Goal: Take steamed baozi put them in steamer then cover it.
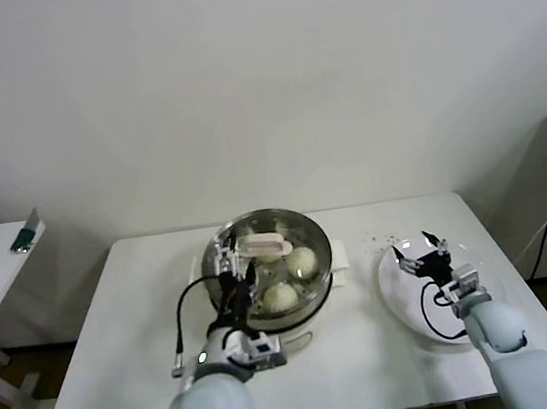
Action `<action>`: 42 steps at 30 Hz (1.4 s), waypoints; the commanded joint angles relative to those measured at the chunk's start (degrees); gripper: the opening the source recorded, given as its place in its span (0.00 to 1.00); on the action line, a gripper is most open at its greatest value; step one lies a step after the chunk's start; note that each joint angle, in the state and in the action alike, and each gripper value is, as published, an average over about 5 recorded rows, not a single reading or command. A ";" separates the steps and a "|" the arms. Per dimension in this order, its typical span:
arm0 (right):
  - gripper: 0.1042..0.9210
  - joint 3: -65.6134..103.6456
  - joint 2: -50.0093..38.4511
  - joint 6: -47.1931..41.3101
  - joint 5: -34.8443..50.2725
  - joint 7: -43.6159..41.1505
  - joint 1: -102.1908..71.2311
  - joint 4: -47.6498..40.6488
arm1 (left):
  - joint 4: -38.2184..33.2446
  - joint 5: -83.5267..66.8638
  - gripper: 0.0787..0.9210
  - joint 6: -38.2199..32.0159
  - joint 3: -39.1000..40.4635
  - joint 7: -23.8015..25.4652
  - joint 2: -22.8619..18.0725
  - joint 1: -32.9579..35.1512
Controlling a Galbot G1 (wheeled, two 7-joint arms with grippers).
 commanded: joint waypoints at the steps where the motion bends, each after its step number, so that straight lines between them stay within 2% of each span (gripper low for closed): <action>1: 0.88 1.14 -0.32 -0.96 0.48 0.46 -1.72 3.16 | -5.14 -33.55 0.88 -13.67 -19.41 -17.29 0.57 12.07; 3: 0.88 1.70 -0.24 -0.38 0.49 0.29 -2.43 3.88 | -5.05 -41.54 0.88 -19.49 -25.25 -21.04 -0.46 14.38; 6: 0.88 2.69 0.04 0.29 0.76 -0.14 -3.58 5.05 | -4.55 -52.58 0.88 -27.52 -32.98 -23.74 -2.12 18.04; 11: 0.88 4.12 0.19 1.07 1.58 -0.75 -5.52 7.17 | 0.03 -65.74 0.88 -37.82 -43.13 -23.49 -5.07 22.91; 17: 0.88 5.38 0.26 2.35 1.83 -1.70 -7.70 8.88 | 9.16 -75.18 0.88 -44.59 -46.93 -21.42 -8.51 25.90; 21: 0.88 6.00 0.63 2.91 2.95 -2.32 -9.00 10.02 | 14.12 -76.54 0.88 -46.88 -46.99 -19.94 -9.81 26.62; 26: 0.88 6.85 0.97 2.88 4.71 -2.45 -11.08 12.06 | 16.88 -77.28 0.88 -47.38 -47.01 -17.86 -10.35 26.90; 42: 0.88 8.46 2.25 4.59 5.00 -3.49 -14.23 14.32 | 16.07 -75.61 0.88 -45.96 -45.36 -15.94 -10.20 25.72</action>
